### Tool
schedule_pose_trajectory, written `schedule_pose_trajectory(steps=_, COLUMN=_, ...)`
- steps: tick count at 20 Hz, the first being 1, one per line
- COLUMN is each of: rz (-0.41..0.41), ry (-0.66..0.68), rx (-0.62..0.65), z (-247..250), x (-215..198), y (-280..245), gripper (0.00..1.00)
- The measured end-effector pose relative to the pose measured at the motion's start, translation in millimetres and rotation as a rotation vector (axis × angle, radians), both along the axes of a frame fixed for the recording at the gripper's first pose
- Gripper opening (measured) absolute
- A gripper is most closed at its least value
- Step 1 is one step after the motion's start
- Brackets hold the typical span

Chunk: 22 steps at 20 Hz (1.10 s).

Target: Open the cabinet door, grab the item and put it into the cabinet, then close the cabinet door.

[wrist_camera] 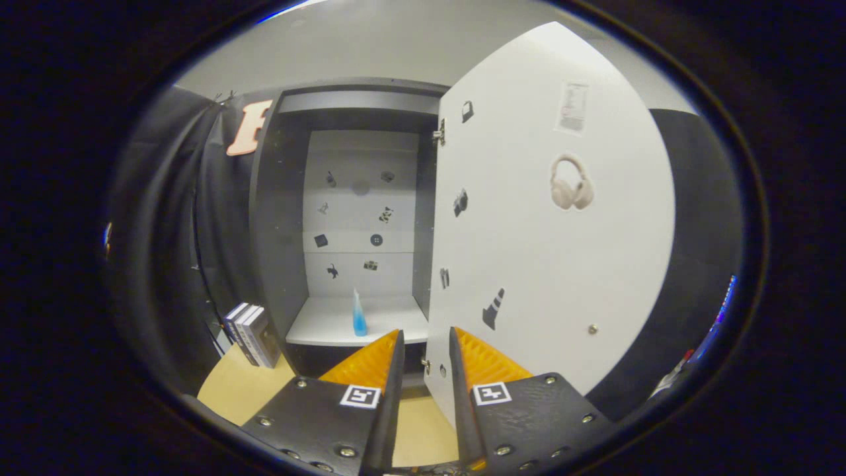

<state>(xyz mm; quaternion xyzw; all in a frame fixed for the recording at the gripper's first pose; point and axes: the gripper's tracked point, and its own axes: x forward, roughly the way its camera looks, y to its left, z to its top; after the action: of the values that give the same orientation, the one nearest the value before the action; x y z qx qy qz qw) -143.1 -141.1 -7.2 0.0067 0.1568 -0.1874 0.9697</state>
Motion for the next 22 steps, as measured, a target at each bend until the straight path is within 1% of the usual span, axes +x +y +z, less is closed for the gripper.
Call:
schedule_pose_trajectory(steps=4, rz=-0.079, ry=-0.003, rx=0.015, z=7, x=-38, y=-13, gripper=0.37)
schedule_pose_trajectory(steps=8, rz=-0.188, ry=0.007, rx=0.015, z=8, x=-76, y=-38, gripper=0.37)
schedule_pose_trajectory(steps=13, rz=-0.366, ry=0.023, rx=-0.009, z=9, x=-126, y=-90, gripper=0.37)
schedule_pose_trajectory(steps=17, rz=-0.485, ry=0.043, rx=-0.050, z=7, x=-147, y=-138, gripper=0.37)
schedule_pose_trajectory(steps=18, rz=-0.494, ry=0.044, rx=-0.056, z=8, x=-149, y=-146, gripper=0.43)
schedule_pose_trajectory(steps=20, rz=-0.517, ry=0.052, rx=-0.085, z=5, x=-146, y=-165, gripper=0.62)
schedule_pose_trajectory(steps=22, rz=-0.506, ry=0.059, rx=-0.103, z=4, x=-137, y=-172, gripper=0.74)
